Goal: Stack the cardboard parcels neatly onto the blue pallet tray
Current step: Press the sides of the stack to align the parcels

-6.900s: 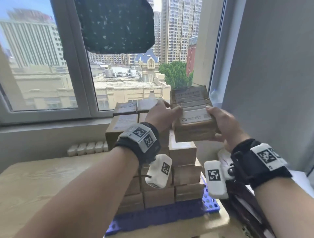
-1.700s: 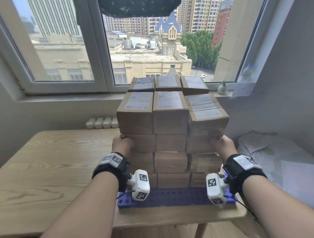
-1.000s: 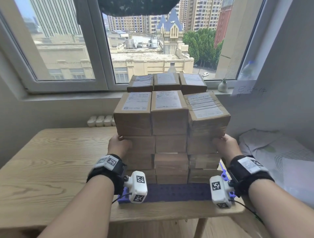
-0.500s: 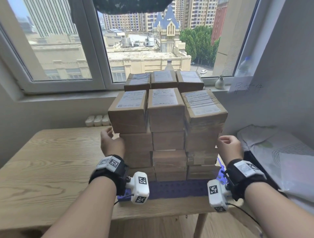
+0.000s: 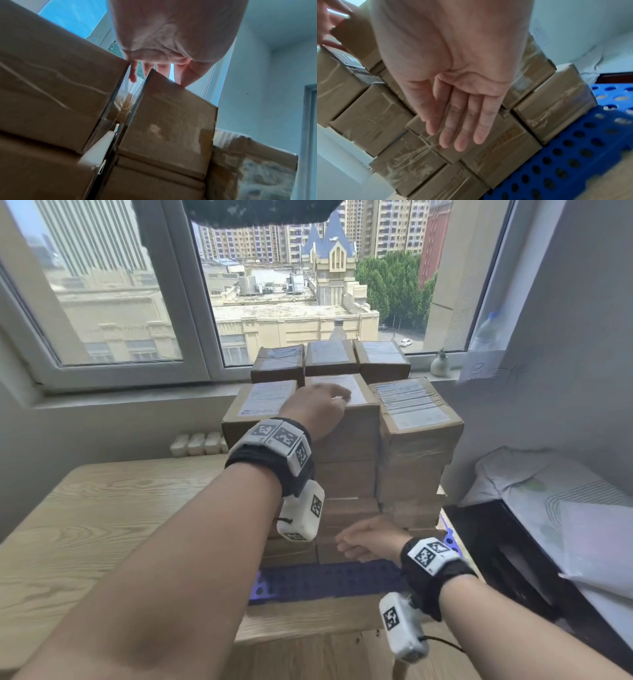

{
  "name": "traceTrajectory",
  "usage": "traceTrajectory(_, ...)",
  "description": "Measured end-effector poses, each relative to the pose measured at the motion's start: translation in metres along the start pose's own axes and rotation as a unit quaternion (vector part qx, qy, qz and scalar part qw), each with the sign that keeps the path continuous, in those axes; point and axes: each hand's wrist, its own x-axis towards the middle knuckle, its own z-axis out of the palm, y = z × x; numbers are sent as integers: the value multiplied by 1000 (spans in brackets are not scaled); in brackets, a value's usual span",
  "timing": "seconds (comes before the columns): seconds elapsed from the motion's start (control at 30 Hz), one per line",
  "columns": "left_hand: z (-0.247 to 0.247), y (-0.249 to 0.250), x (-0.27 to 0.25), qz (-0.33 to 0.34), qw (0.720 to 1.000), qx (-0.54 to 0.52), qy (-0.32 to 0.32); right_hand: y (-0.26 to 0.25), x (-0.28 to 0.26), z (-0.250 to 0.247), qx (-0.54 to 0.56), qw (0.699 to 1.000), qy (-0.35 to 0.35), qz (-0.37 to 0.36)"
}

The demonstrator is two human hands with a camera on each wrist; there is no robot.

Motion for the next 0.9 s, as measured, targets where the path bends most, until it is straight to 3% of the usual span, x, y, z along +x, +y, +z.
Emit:
traceTrajectory(0.2,-6,-4,-2,11,1000,-3,6,5,15,13,61,996,56,-11)
traceTrajectory(0.9,-13,-13,7,11,1000,8,-18,-2,35,11,87,994,72,-14)
